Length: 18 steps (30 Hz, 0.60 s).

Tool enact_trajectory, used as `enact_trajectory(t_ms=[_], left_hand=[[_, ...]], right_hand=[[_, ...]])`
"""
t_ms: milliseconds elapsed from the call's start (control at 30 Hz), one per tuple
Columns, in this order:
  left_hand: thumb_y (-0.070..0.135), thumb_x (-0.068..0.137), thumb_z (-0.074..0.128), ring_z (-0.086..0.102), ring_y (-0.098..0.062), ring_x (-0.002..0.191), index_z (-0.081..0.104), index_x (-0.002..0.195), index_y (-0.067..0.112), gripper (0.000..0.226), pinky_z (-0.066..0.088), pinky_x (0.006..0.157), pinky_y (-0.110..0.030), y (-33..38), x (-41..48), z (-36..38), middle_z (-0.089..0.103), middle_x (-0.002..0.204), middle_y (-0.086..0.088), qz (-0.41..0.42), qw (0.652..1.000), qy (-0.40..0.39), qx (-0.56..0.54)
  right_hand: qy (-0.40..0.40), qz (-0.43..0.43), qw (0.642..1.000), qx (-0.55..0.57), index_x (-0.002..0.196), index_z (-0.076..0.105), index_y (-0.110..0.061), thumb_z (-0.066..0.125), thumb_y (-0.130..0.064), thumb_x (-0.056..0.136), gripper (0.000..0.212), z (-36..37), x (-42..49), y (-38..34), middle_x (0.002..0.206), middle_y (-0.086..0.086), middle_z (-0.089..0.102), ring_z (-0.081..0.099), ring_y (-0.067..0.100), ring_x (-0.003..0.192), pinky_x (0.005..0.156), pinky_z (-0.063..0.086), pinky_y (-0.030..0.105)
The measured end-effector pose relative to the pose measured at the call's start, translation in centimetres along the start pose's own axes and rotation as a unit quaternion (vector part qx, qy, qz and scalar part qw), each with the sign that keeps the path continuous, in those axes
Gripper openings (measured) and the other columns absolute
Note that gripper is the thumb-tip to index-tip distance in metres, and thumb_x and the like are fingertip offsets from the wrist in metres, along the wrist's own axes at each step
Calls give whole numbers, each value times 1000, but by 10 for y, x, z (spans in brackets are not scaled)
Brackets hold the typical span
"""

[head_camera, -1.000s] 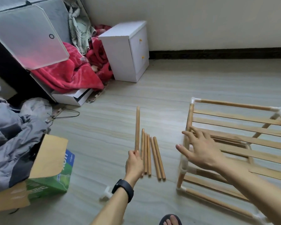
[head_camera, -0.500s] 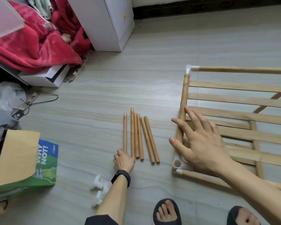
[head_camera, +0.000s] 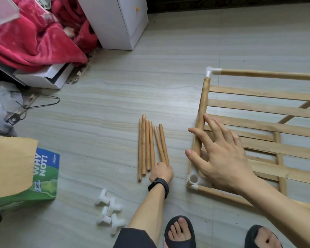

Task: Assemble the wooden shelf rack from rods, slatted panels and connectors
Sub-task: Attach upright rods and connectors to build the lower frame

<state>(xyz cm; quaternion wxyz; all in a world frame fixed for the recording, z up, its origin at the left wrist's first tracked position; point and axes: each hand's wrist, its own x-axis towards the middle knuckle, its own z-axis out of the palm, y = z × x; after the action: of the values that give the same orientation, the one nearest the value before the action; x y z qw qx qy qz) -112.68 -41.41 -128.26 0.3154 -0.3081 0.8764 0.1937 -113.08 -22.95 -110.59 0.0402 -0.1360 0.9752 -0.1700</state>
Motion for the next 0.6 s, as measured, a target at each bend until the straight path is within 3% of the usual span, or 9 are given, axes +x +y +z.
enact_trajectory(t_ms=[133, 233, 300, 400, 467, 533, 600], left_hand=[[39, 105, 46, 63, -33, 117, 61, 127, 7, 41, 50, 83, -32, -9, -6, -23, 65, 128, -15, -15, 995, -11, -95], [34, 105, 48, 71, -15, 74, 59, 121, 12, 30, 48, 55, -22, -23, -25, -47, 73, 107, -2, 20, 964, -24, -263], [39, 104, 50, 65, -7, 58, 57, 109, 24, 17, 52, 59, -26, -32, -46, -65, 73, 97, 7, 101, 943, 4, -318], [46, 99, 58, 69, -2, 72, 61, 100, 39, 7, 58, 73, -32, -39, -83, -96, 72, 92, 12, 256, 915, 79, -302], [50, 96, 60, 66, 1, 85, 62, 108, 47, 13, 56, 75, -27, -40, -109, -116, 70, 91, 20, 346, 903, 121, -225], [54, 94, 58, 64, 2, 87, 59, 115, 51, 21, 55, 74, -26, -38, -134, -129, 69, 91, 25, 414, 885, 142, -162], [60, 92, 56, 65, 4, 90, 56, 119, 54, 27, 56, 77, -25, -34, -154, -133, 70, 96, 24, 450, 868, 144, -150]], right_hand=[[-18, 8, 1000, -6, 147, 27, -54, 19, -81, 84, 69, -1, 1, 0, 170, -9, -1, -3, 15, 156, 122, 9, 45], [-23, 12, 1000, -2, 147, 30, -54, 17, -84, 82, 73, -6, 1, -2, 170, -9, 0, -1, 15, 155, 122, 12, 46], [-29, 12, 1000, 1, 149, 32, -53, 14, -88, 79, 81, -12, 0, -3, 170, -8, 1, 2, 16, 154, 122, 14, 47], [-69, 8, 997, 29, 153, 31, -49, 9, -98, 70, 100, -28, 1, -10, 171, -4, 3, 7, 20, 153, 122, 14, 51], [-52, 12, 993, 105, 147, 48, -41, 24, -98, 71, 97, -47, -2, -17, 165, 2, 29, 28, 25, 148, 120, 26, 53], [26, -9, 973, 229, 120, 71, -33, 47, -87, 80, 71, -67, -10, -26, 125, -3, 70, 61, 15, 117, 100, 51, 47], [62, -6, 936, 345, 91, 77, -25, 59, -70, 86, 49, -85, -21, -38, 74, -2, 74, 69, 13, 70, 63, 58, 35]])
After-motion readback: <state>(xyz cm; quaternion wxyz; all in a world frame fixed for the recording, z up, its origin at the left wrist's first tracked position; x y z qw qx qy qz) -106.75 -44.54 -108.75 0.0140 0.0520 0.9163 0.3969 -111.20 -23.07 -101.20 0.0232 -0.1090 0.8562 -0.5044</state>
